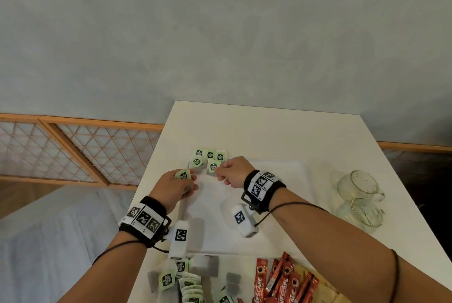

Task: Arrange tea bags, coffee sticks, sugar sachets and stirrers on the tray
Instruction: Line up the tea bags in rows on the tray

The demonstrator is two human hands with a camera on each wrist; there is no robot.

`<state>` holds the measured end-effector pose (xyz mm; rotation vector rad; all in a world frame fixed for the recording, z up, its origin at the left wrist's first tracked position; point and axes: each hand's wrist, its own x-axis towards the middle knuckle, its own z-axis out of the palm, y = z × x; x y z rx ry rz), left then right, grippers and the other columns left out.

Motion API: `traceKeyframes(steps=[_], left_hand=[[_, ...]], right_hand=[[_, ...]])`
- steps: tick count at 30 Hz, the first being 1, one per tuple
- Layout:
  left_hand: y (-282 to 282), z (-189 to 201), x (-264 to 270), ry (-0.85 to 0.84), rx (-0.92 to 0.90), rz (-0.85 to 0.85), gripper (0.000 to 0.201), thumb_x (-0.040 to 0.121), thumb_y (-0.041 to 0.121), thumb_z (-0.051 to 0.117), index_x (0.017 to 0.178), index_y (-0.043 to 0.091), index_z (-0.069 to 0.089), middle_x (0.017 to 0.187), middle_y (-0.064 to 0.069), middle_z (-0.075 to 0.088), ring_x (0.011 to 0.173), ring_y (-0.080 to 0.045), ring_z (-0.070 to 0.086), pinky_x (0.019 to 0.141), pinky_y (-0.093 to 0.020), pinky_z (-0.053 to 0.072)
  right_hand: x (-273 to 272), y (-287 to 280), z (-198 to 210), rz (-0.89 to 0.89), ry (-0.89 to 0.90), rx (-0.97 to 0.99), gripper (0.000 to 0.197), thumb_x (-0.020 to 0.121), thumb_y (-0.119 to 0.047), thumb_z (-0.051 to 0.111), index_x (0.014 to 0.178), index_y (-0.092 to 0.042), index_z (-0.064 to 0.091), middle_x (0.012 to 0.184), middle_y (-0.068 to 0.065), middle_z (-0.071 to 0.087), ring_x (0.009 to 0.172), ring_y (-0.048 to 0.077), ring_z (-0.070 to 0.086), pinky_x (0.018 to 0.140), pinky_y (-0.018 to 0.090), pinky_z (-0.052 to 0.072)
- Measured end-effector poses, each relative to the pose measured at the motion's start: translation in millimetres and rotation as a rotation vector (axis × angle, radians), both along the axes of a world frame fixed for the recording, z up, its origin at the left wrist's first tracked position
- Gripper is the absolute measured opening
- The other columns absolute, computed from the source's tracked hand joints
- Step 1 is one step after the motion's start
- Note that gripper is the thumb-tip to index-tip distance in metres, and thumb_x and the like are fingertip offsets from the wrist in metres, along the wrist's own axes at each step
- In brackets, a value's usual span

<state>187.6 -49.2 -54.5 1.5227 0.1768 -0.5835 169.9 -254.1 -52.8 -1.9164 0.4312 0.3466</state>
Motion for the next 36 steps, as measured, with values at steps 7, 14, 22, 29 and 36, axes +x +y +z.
traceKeyframes(steps=[7, 14, 22, 29, 36], left_hand=[[-3.0, -2.2, 4.7, 0.027, -0.010, -0.011, 0.037, 0.084, -0.020, 0.055, 0.114, 0.000, 0.060, 0.110, -0.019, 0.063, 0.080, -0.026, 0.068, 0.059, -0.024, 0.059], [-0.1, -4.8, 1.9, 0.056, -0.086, -0.023, 0.039, 0.084, -0.023, 0.058, 0.116, 0.001, 0.055, 0.111, -0.019, 0.060, 0.085, -0.032, 0.069, 0.064, -0.027, 0.062], [2.1, -8.5, -1.2, 0.068, -0.104, -0.057, 0.036, 0.086, -0.016, 0.063, 0.117, 0.000, 0.054, 0.107, -0.019, 0.066, 0.087, -0.031, 0.071, 0.066, -0.027, 0.061], [0.2, -4.7, -6.3, 0.022, -0.079, -0.136, 0.033, 0.087, -0.005, 0.070, 0.115, 0.006, 0.057, 0.102, -0.015, 0.075, 0.082, -0.021, 0.073, 0.066, -0.025, 0.060], [-8.1, -0.8, -11.7, -0.024, -0.071, -0.262, 0.035, 0.084, -0.003, 0.075, 0.113, 0.006, 0.058, 0.092, -0.013, 0.073, 0.083, -0.023, 0.072, 0.072, -0.032, 0.061]], right_hand=[[31.5, 15.0, -17.2, -0.009, 0.084, -0.120, 0.025, 0.087, -0.025, 0.071, 0.064, -0.017, 0.067, 0.072, 0.000, 0.071, 0.063, 0.019, 0.058, 0.068, 0.032, 0.050], [39.1, 17.1, -21.4, -0.061, 0.083, -0.168, 0.033, 0.088, -0.031, 0.072, 0.060, -0.017, 0.062, 0.061, 0.001, 0.069, 0.055, 0.020, 0.059, 0.060, 0.032, 0.049], [22.7, 7.4, -15.1, 0.008, 0.062, -0.217, 0.023, 0.093, -0.039, 0.067, 0.086, -0.017, 0.073, 0.080, 0.004, 0.077, 0.056, 0.012, 0.062, 0.060, 0.026, 0.054], [-8.6, 4.0, 0.3, 0.170, -0.041, -0.090, 0.024, 0.099, -0.035, 0.061, 0.096, -0.013, 0.070, 0.082, -0.001, 0.071, 0.059, 0.010, 0.060, 0.060, 0.026, 0.051], [-28.5, 5.0, 10.2, 0.315, -0.148, -0.017, 0.011, 0.100, -0.030, 0.063, 0.097, -0.022, 0.068, 0.082, -0.004, 0.066, 0.060, 0.005, 0.061, 0.061, 0.024, 0.050]])
